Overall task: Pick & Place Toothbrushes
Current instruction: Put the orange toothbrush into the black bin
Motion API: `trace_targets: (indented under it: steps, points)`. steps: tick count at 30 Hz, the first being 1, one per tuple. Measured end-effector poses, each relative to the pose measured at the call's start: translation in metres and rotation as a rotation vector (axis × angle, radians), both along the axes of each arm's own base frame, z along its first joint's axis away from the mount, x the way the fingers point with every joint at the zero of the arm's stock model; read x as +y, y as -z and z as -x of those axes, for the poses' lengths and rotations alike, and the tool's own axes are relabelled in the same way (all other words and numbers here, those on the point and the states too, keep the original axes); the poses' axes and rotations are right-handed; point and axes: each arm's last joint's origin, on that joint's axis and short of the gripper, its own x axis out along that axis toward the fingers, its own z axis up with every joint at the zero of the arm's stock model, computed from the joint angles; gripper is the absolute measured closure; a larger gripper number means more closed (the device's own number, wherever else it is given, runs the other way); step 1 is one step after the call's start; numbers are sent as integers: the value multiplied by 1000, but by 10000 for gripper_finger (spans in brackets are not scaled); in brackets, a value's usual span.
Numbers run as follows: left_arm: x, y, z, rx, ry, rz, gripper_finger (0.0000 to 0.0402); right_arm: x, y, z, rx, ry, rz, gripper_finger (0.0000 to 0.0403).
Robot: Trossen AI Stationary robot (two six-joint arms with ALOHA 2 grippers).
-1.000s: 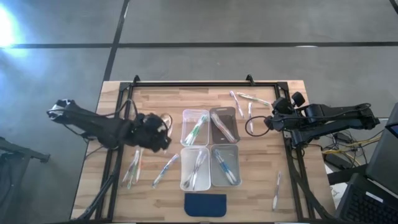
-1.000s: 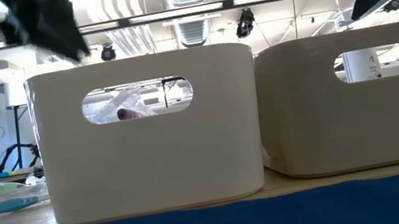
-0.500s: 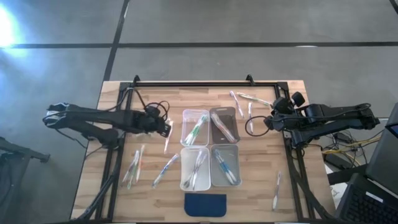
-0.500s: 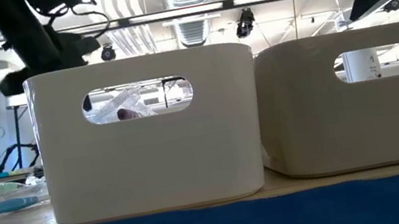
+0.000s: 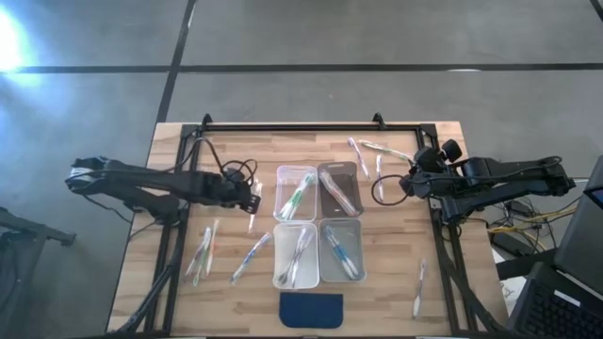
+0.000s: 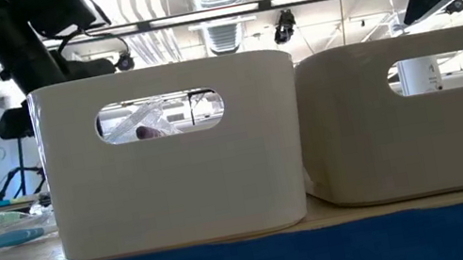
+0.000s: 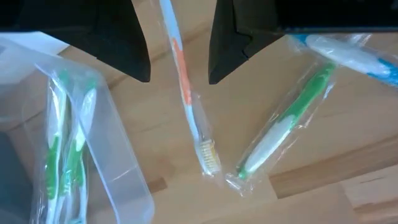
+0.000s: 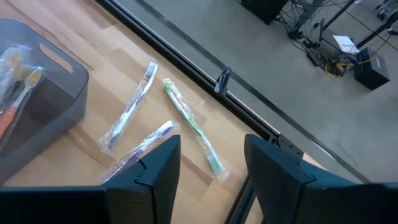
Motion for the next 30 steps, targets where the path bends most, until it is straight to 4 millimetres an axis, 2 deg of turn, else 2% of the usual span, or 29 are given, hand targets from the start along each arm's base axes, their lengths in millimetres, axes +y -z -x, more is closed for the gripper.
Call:
trace_targets:
  steps: [6,16,22,30]
  points:
    - [-1,16,-10,54,12,14,235,0,0,0,-2,1,-1,210]
    - [-9,42,-37,176,48,85,235,0,0,0,0,1,-1,197]
    - [-15,54,-50,227,59,106,235,0,0,0,0,0,-1,205]
    - [-16,70,-55,300,53,102,237,0,2,0,8,0,0,224]
